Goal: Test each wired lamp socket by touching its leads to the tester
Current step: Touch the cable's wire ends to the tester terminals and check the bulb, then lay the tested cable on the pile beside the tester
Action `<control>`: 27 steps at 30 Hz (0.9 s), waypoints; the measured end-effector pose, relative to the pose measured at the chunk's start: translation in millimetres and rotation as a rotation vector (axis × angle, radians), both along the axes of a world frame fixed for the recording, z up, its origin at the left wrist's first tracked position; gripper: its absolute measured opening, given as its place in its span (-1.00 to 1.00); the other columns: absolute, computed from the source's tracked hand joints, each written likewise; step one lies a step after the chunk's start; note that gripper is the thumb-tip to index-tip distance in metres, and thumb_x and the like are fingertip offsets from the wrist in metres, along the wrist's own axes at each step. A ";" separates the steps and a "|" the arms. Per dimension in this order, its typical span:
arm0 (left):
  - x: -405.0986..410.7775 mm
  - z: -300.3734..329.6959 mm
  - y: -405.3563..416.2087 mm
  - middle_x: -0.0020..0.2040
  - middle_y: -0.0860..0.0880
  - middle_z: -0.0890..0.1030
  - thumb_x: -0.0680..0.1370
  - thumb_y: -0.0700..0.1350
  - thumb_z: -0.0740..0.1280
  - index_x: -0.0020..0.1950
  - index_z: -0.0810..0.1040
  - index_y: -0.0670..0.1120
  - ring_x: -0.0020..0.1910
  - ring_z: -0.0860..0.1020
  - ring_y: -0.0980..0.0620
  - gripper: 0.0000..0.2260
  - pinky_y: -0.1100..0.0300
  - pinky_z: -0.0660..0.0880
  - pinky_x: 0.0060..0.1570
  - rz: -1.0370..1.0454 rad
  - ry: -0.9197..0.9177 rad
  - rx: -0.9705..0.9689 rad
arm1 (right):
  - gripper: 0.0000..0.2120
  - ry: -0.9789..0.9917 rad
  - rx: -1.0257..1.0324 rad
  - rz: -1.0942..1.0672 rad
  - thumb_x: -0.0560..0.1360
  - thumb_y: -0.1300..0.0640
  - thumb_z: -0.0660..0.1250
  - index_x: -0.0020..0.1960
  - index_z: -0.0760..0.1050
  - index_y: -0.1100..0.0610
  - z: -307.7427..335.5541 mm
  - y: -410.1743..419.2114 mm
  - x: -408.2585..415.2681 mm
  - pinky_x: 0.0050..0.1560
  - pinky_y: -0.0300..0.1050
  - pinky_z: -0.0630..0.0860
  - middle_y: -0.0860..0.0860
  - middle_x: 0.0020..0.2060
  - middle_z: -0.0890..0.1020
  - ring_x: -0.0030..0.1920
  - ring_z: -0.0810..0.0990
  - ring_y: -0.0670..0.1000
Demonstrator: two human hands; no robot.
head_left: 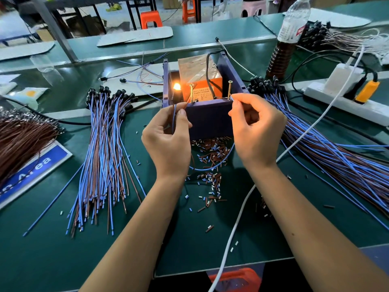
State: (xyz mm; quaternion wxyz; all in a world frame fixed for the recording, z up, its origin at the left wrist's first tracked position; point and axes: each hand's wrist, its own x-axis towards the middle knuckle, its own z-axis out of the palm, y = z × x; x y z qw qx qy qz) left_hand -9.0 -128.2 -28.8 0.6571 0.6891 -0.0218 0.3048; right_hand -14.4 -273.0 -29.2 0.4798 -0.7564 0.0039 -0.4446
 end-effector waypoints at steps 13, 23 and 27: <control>-17.4 21.7 -51.3 -0.41 0.07 0.61 0.59 -0.22 0.37 -0.11 0.70 -0.01 -0.40 0.53 0.19 -0.83 0.34 0.46 -0.29 -0.146 0.032 0.067 | -0.88 0.016 0.140 -0.046 0.57 0.22 0.38 0.07 0.63 0.07 16.5 -45.1 -23.5 -0.20 -0.08 0.61 0.02 -0.28 0.69 -0.26 0.69 0.02; -39.6 30.6 -241.7 -0.49 -0.09 0.50 0.62 -0.29 0.21 -0.28 0.44 -0.15 -0.69 0.24 0.14 -0.73 0.43 0.14 -0.64 -1.020 0.966 -0.125 | -0.87 0.131 0.530 -0.406 0.43 0.17 0.36 -0.08 0.66 0.07 33.4 -193.1 -92.1 -0.43 -0.16 0.42 0.09 -0.30 0.71 -0.51 0.46 -0.03; -25.0 20.0 -272.9 -0.49 -0.12 0.44 0.66 -0.36 0.01 0.01 0.40 -0.20 -0.73 0.21 0.16 -0.80 0.44 0.08 -0.68 -1.016 1.045 -0.216 | -0.84 0.253 0.494 -0.517 0.41 0.06 0.35 -0.07 0.69 0.00 36.0 -224.6 -109.6 -0.37 -0.18 0.51 -0.03 -0.28 0.71 -0.45 0.52 -0.11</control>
